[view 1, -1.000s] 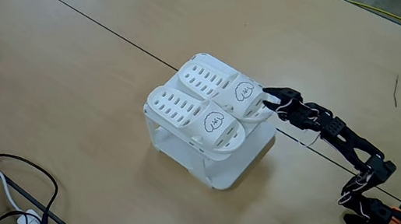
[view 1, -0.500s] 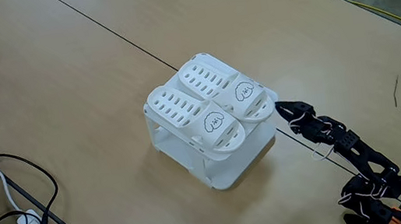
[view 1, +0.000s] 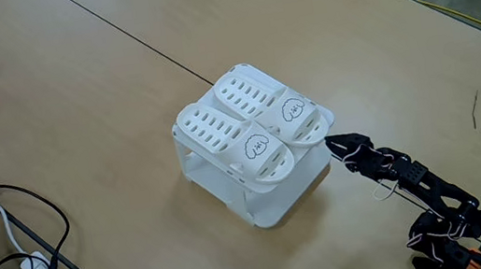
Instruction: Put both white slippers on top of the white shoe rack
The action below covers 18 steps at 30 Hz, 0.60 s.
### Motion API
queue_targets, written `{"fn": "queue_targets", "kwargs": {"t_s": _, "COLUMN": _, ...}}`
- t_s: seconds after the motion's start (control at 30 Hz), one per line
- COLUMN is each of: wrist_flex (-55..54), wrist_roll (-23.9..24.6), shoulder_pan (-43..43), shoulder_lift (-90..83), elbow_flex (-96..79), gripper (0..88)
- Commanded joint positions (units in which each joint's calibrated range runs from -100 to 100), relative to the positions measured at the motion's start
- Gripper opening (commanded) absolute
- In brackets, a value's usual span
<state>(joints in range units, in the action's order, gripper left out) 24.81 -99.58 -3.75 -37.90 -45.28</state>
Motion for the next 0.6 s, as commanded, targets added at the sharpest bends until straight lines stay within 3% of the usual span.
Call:
{"fn": "queue_targets", "kwargs": {"t_s": 0.0, "wrist_flex": -1.1, "wrist_roll": -0.4, "shoulder_pan": 0.4, "shoulder_lift": 1.1, "elbow_flex": 2.1, "gripper": 0.8}}
{"fn": "queue_targets", "kwargs": {"t_s": 0.57, "wrist_flex": -1.2, "wrist_roll": -0.4, "shoulder_pan": 0.5, "shoulder_lift": 6.1, "elbow_flex": 7.8, "gripper": 0.8}}
